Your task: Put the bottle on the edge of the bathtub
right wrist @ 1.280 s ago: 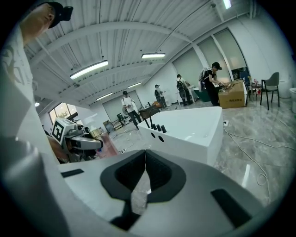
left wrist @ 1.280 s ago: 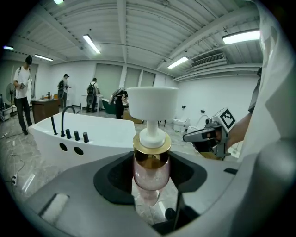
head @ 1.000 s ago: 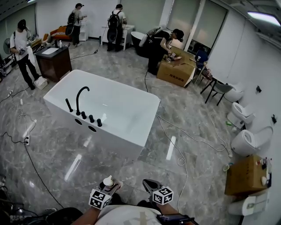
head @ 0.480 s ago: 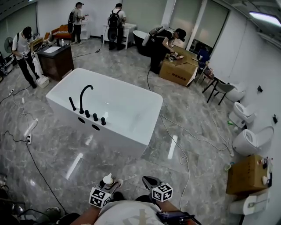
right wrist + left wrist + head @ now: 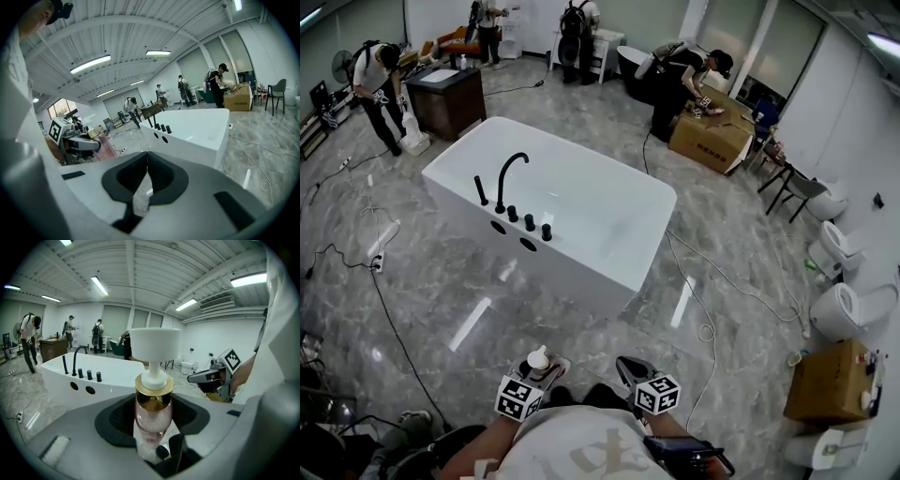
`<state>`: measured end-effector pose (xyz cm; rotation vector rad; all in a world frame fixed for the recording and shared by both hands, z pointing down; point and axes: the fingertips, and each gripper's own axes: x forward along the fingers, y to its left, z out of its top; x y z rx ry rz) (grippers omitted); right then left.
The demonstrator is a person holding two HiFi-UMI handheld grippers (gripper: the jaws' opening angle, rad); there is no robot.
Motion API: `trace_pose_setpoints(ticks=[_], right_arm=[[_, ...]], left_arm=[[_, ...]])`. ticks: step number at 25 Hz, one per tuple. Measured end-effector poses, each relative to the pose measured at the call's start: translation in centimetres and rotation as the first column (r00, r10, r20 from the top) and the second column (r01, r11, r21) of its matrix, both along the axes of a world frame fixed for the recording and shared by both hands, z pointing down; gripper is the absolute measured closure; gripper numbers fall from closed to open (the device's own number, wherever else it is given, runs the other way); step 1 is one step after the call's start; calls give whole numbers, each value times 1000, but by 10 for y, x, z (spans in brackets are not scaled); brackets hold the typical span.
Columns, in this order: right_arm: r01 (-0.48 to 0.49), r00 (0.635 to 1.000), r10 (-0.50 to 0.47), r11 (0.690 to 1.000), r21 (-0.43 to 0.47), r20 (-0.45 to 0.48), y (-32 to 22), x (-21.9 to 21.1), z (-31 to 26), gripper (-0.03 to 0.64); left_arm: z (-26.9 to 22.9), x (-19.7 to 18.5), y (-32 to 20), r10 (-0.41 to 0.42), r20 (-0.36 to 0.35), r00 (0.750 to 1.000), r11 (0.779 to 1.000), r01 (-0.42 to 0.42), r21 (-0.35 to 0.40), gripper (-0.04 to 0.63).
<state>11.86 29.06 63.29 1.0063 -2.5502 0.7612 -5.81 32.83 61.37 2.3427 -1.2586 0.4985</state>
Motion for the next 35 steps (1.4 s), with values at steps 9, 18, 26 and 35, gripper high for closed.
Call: trace_pose_setpoints(ticks=[9, 18, 26, 35], right_arm=[[32, 999, -31, 999, -6, 10, -19, -17, 10, 611], [104, 994, -103, 994, -29, 38, -56, -45, 15, 611], [119, 992, -116, 991, -53, 57, -102, -50, 21, 611], [158, 985, -152, 985, -74, 80, -146, -60, 31, 611]], left_arm=[[10, -23, -16, -65, -11, 998, 998, 65, -19, 380], [18, -50, -34, -170, -6, 985, 982, 169, -81, 380], [18, -57, -84, -208, 8, 978, 973, 208, -97, 380], [14, -57, -130, -245, -7, 970, 964, 243, -106, 380]])
